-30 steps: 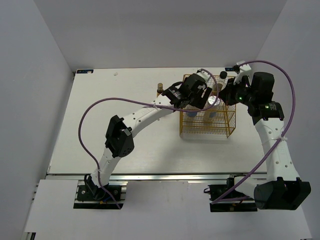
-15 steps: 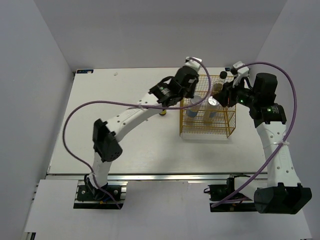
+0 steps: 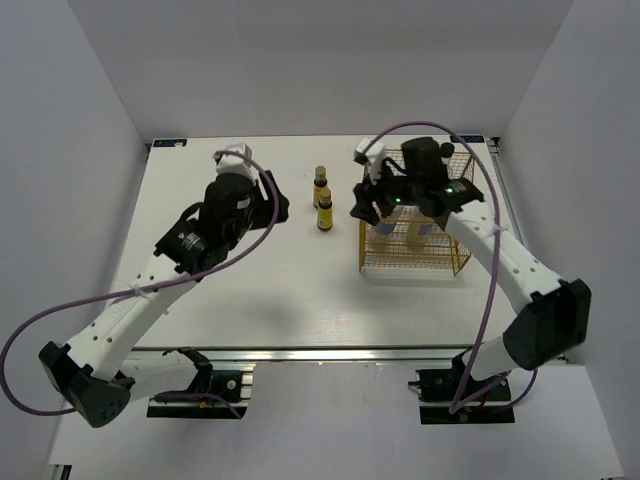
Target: Organize the condiment bottles
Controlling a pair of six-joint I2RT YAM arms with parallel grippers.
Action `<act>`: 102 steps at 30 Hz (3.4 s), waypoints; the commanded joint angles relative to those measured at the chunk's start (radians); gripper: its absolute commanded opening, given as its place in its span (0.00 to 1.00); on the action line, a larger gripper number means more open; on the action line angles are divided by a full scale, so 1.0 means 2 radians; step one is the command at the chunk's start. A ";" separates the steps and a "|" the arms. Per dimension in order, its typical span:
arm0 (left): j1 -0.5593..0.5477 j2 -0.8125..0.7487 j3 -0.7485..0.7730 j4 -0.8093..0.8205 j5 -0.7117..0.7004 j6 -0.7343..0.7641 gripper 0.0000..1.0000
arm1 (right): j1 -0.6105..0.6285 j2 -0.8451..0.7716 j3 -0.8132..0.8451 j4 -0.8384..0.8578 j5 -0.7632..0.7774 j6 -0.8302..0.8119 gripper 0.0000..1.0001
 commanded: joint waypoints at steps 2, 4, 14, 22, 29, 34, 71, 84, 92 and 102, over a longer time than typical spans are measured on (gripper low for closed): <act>-0.004 -0.062 -0.069 -0.035 -0.007 -0.070 0.80 | 0.049 0.048 0.084 0.040 0.112 0.042 0.67; -0.004 -0.086 -0.087 -0.044 -0.011 -0.086 0.80 | 0.057 0.085 0.098 0.043 0.144 0.086 0.69; -0.004 -0.156 -0.127 -0.089 -0.032 -0.134 0.81 | 0.078 0.174 0.134 0.055 0.183 0.148 0.77; -0.004 -0.167 -0.132 -0.105 -0.036 -0.149 0.82 | 0.077 0.232 0.168 0.062 0.179 0.154 0.78; -0.004 -0.174 -0.132 -0.118 -0.037 -0.159 0.82 | 0.077 0.268 0.197 0.066 0.180 0.153 0.72; -0.004 -0.177 -0.133 -0.123 -0.040 -0.163 0.82 | 0.079 0.283 0.205 0.072 0.185 0.150 0.63; -0.004 -0.108 -0.142 -0.016 -0.004 -0.080 0.88 | -0.019 -0.098 0.110 -0.160 -0.055 0.014 0.00; -0.004 -0.046 -0.115 0.014 0.037 -0.032 0.88 | -0.114 -0.183 -0.004 -0.135 0.102 0.027 0.00; -0.004 -0.073 -0.138 0.016 0.038 -0.048 0.88 | -0.155 -0.174 -0.040 -0.102 0.110 0.026 0.00; -0.004 -0.083 -0.143 0.011 0.039 -0.060 0.89 | -0.192 -0.141 -0.061 -0.063 0.083 0.033 0.00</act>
